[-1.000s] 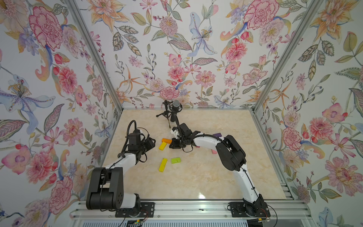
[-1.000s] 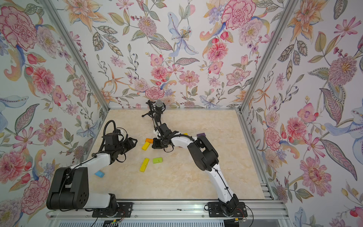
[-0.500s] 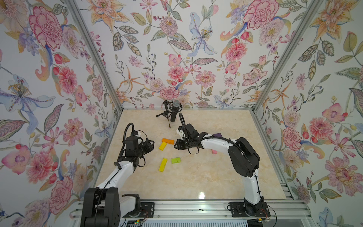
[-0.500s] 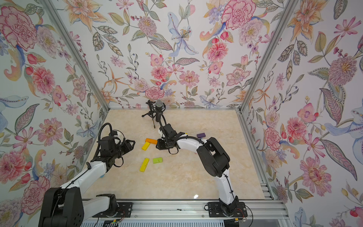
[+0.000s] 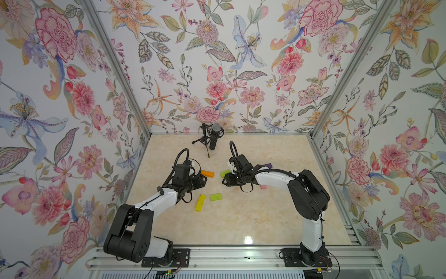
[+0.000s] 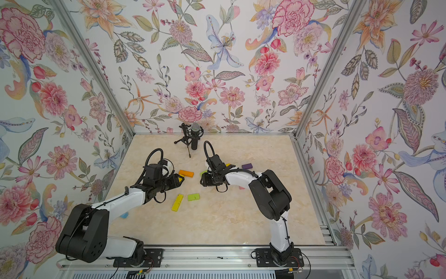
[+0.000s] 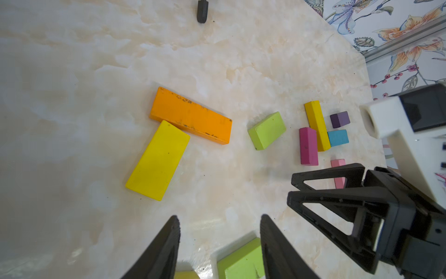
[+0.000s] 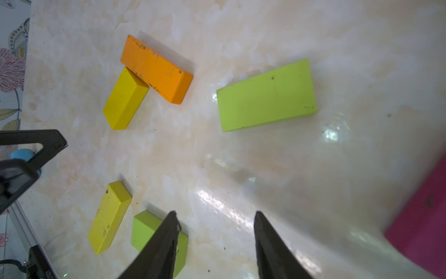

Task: Assemble the letter p with building blocks
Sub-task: Adjust the building block at the center of the board.

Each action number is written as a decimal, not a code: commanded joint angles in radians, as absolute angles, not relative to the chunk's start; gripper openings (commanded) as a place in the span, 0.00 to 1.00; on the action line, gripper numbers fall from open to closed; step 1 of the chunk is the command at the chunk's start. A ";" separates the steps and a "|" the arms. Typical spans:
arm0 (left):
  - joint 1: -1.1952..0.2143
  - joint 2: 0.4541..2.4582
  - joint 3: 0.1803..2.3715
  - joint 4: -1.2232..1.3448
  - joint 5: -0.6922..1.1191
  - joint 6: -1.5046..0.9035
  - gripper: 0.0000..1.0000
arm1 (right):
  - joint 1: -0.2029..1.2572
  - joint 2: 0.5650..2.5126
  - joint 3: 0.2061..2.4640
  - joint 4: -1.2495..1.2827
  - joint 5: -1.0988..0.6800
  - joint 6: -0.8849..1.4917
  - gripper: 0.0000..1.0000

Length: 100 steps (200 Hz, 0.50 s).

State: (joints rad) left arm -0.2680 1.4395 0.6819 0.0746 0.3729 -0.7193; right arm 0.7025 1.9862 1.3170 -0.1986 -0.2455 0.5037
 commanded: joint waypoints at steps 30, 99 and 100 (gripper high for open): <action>-0.188 1.657 0.884 0.079 0.349 -0.667 0.56 | 0.653 2.043 1.482 -0.215 -0.314 0.457 0.51; -0.094 1.878 1.006 0.128 0.429 -0.649 0.54 | 0.736 2.179 1.627 -0.209 -0.406 0.517 0.50; -0.094 1.879 1.007 0.129 0.430 -0.649 0.54 | 0.736 2.180 1.629 -0.209 -0.407 0.519 0.50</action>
